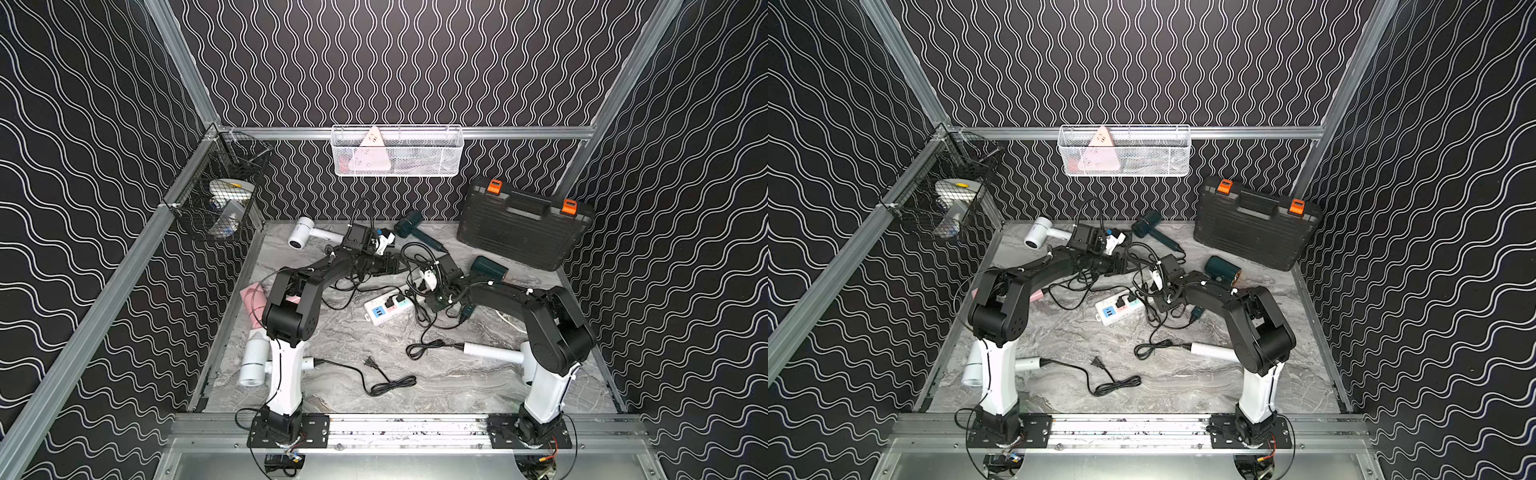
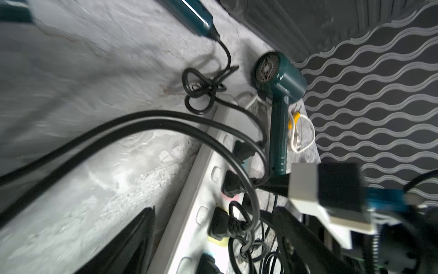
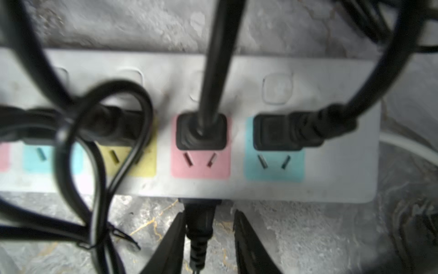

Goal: Charge the blow dryers
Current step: Insert the plug into the socket, then pick up the plug from the center of the board.

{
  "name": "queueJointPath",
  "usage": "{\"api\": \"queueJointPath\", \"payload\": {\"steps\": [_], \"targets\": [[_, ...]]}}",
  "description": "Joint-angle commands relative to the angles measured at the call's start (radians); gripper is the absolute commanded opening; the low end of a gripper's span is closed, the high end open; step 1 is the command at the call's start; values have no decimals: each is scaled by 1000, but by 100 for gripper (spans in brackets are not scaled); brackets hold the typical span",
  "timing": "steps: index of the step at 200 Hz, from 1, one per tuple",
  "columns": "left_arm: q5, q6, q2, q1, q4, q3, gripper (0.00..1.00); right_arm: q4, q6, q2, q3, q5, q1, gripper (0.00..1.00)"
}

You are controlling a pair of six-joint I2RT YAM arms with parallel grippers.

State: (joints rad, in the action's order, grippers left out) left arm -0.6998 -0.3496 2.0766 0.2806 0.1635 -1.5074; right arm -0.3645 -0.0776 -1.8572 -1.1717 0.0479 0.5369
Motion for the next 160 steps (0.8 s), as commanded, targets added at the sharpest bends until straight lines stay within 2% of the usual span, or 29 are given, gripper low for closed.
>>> {"api": "queueJointPath", "payload": {"steps": [1,30,35,39,47,66,79,84,86,89,106,125,160], "targets": [[93,-73,-59,-2,-55,46,84,-46,34,12,9,35,-7,41],[177,-161,-167,-2,-127,156,87,-57,72,69,25,30,-24,44],[196,-172,-190,-2,-133,175,87,-57,77,82,27,32,-27,46],[211,-182,-210,-1,-141,191,88,-57,80,94,29,31,-29,53],[228,-202,-247,-2,-161,223,89,-57,91,119,32,34,-32,58],[276,-238,-334,-1,-196,294,90,-60,112,186,32,30,-37,61],[297,-255,-398,1,-225,347,91,-63,122,240,60,29,-37,76],[310,-258,-422,4,-227,363,92,-63,126,263,68,30,-37,87],[315,-257,-431,7,-226,370,92,-63,127,272,71,30,-38,96],[322,-258,-446,7,-225,377,92,-65,128,286,73,31,-38,99],[356,-250,-524,22,-215,432,99,-67,143,367,98,30,-38,99],[397,-235,-617,46,-200,491,99,-72,182,464,126,25,-38,100],[563,-164,-805,141,-176,627,99,-97,320,635,186,33,-38,100]]}}
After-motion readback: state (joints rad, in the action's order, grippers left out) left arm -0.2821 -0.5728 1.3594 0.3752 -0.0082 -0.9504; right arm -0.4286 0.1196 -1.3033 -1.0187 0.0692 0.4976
